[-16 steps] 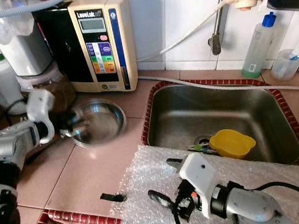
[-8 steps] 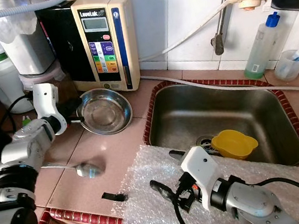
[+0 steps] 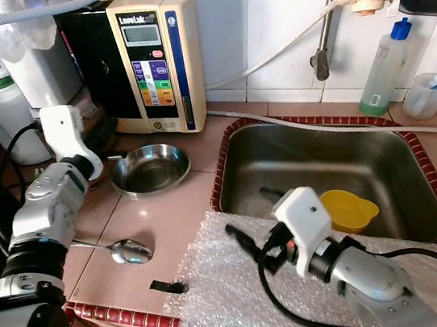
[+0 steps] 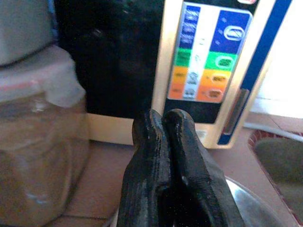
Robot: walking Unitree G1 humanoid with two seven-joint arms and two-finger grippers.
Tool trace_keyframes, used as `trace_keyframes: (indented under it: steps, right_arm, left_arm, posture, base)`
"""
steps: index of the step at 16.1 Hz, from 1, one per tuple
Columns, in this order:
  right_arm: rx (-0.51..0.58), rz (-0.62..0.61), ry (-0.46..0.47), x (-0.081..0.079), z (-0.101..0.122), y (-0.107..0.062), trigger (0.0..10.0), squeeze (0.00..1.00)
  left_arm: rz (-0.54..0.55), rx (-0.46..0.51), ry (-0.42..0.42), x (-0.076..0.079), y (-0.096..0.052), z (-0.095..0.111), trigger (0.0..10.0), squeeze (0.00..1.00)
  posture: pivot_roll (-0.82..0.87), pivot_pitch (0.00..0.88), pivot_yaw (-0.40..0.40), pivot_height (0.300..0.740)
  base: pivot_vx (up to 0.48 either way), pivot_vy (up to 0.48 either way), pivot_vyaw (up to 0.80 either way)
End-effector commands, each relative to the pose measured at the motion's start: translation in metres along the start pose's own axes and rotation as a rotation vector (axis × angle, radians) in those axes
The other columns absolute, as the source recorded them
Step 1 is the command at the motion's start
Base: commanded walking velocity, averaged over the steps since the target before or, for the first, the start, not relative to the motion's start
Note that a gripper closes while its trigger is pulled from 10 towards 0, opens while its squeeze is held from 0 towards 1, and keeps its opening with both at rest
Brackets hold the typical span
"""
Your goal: Kitchen organization
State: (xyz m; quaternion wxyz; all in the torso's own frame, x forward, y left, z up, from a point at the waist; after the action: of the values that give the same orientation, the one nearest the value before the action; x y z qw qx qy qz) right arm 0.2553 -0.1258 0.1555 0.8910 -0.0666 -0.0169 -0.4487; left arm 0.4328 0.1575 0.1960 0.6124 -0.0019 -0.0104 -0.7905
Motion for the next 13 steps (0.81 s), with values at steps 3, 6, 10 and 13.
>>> trace_keyframes:
  steps: [3,6,10,13]
  right_arm:
    - [0.005,-0.026,-0.013,0.006,0.001,-0.001,10.0,0.00]
    - [0.013,-0.026,-0.016,0.006,0.002,0.002,10.0,0.00]
    - [0.017,-0.024,-0.017,0.004,0.002,0.001,10.0,0.00]
    - [0.014,-0.013,-0.013,0.001,0.001,0.002,10.0,0.00]
  left_arm:
    - [-0.013,-0.119,0.083,-0.004,-0.001,-0.017,10.0,1.00]
    - [0.029,-0.159,0.067,-0.016,-0.001,-0.019,10.0,1.00]
    - [0.142,-0.210,0.072,-0.038,-0.005,-0.023,10.0,1.00]
    - [0.176,-0.291,0.090,-0.043,-0.010,-0.039,10.0,1.00]
  posture:
    - [0.05,0.021,0.043,0.740]
    - [0.05,0.017,0.045,0.740]
    - [0.05,0.017,0.046,0.740]
    - [0.05,0.017,0.048,0.740]
  base:
    - [0.000,0.000,0.00]
    - [0.000,0.000,0.00]
    - [0.000,0.000,0.00]
    - [0.000,0.000,0.00]
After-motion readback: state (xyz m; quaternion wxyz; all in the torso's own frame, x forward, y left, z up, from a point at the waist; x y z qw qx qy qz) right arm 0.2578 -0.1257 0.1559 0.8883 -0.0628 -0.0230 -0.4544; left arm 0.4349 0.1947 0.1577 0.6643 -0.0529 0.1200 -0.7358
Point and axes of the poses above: a point about 5 cm out from each wrist's last joint towards the gripper, its own y axis pointing out of the wrist towards the gripper, its own z axis along the axis of the wrist's last joint, x = y × z, the point moved 4 cm from there along y, pointing out of the wrist towards the gripper, and after that the axes turned 4 degrees about y, right-handed, at the moved point
